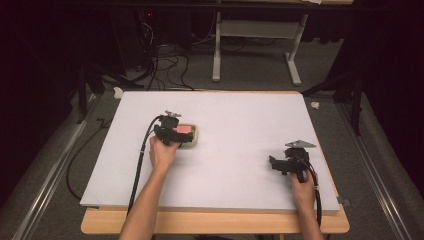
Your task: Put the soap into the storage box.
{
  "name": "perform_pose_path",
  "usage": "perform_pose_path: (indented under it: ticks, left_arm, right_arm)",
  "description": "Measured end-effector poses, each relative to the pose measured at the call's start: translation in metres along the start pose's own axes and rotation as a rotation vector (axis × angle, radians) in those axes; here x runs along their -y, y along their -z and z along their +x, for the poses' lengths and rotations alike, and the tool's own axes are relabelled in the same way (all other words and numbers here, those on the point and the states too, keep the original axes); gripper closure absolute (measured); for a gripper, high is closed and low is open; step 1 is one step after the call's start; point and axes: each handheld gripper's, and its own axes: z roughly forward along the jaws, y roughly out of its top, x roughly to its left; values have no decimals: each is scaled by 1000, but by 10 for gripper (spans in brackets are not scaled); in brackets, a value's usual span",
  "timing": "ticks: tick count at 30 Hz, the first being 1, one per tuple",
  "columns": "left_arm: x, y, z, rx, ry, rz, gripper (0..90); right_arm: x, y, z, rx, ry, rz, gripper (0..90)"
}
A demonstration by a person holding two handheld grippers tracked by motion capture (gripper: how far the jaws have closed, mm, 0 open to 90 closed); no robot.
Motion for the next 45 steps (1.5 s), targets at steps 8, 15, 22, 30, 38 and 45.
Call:
perform_pose_path:
  ticks: [8,15,22,30,38,45]
  left_arm:
    - [-2,13,2,23,15,-44,62]
    - [-3,27,3,40,11,-78,73]
    - [1,37,4,49,7,-101,86]
    - [9,47,9,54,7,-115,92]
    - [14,61,10,114,38,-154,103]
    - [20,71,10,106,27,-158,109]
  right_arm:
    - [0,0,0,0,0,0,142]
    - [0,0,0,0,0,0,143]
    - [0,0,0,0,0,0,143]
    - [0,0,0,0,0,0,142]
    - [0,0,0,0,0,0,142]
    - [0,0,0,0,0,0,142]
